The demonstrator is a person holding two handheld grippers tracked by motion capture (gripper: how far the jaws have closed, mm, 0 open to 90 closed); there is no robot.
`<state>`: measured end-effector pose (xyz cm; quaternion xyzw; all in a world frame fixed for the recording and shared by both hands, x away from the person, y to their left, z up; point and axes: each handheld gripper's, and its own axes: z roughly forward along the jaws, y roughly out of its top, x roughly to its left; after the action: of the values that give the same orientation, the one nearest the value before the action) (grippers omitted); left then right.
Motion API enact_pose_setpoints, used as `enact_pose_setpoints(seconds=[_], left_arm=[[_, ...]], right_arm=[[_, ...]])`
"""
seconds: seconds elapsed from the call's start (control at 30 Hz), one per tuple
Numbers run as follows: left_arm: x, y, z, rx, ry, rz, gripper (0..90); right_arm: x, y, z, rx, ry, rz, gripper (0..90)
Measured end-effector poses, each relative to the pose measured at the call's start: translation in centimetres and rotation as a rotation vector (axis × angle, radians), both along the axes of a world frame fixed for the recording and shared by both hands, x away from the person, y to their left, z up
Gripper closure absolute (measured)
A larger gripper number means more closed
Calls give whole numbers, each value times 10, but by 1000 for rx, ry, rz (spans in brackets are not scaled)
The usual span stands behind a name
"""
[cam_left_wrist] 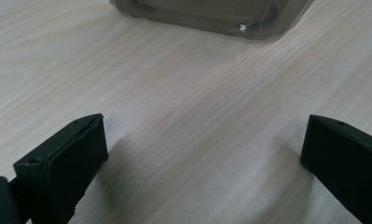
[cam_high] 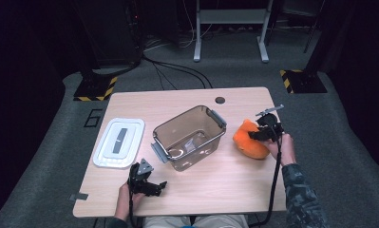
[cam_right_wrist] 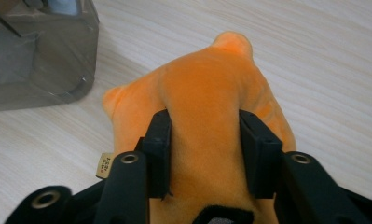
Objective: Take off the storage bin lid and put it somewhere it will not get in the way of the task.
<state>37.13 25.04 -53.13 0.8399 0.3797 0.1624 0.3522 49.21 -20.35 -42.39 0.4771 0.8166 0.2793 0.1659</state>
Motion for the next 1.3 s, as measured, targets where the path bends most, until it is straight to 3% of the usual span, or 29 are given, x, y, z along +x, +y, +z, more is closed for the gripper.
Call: enact_pose_setpoints(seconds=[0.03, 0.1, 0.27, 0.37, 0.47, 0.6, 0.73, 0.93, 1.3], left_arm=[[0, 0, 0, 0, 0, 0, 0], [0, 0, 0, 0, 0, 0, 1], [0, 0, 0, 0, 0, 0, 0], [0, 0, 0, 0, 0, 0, 0], [0, 0, 0, 0, 0, 0, 0], [0, 0, 0, 0, 0, 0, 0], [0, 0, 0, 0, 0, 0, 1], [0, 0, 0, 0, 0, 0, 1], [0, 0, 0, -3, -1, 5, 1]], right_arm=[[0, 2, -2, -8, -11, 38, 513], [0, 6, -4, -50, -44, 49, 439], [0, 9, -4, -125, -69, 88, 309], [3, 7, -8, -131, -52, 143, 313], [3, 5, -11, -132, -49, 206, 436], [2, 3, -10, -95, -31, 175, 580], [-2, 1, -7, -57, -40, 115, 633], [-6, 4, -2, -32, -53, 36, 640], [-10, 8, 12, 14, -95, -10, 638]])
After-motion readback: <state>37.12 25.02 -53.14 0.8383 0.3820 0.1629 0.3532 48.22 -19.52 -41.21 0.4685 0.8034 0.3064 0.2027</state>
